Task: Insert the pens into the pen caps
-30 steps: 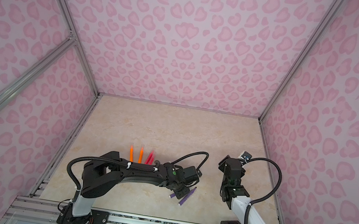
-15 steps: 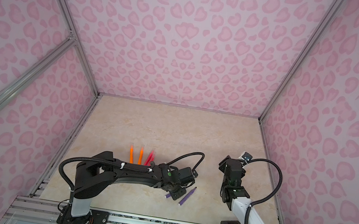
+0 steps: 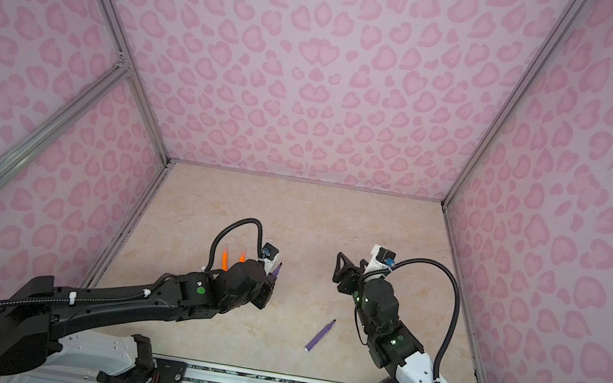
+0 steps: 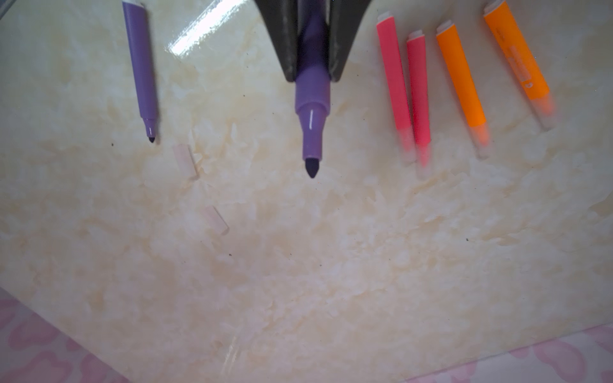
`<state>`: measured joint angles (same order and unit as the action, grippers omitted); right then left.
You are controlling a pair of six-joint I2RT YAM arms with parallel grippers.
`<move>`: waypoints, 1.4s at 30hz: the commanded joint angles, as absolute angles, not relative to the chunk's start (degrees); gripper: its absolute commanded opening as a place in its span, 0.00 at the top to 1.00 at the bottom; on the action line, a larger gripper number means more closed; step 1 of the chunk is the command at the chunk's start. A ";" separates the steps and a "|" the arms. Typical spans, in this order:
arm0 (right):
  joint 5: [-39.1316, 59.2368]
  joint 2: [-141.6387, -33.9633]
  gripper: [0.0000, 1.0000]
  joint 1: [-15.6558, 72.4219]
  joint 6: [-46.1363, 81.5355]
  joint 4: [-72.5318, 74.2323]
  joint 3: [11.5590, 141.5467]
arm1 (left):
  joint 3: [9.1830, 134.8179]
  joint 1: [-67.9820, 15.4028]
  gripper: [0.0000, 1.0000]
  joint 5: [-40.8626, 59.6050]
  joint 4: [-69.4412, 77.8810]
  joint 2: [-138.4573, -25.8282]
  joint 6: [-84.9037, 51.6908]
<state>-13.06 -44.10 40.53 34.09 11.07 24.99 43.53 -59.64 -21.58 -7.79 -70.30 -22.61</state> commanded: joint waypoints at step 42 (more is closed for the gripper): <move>-7.58 -77.67 0.65 59.94 44.36 23.64 41.06 | 33.87 -58.01 0.97 -11.80 6.57 -54.38 -21.14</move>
<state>-8.75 -77.14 59.70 43.79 24.40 40.88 34.20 -57.98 -11.81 0.93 -55.22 -21.34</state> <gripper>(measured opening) 0.361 0.140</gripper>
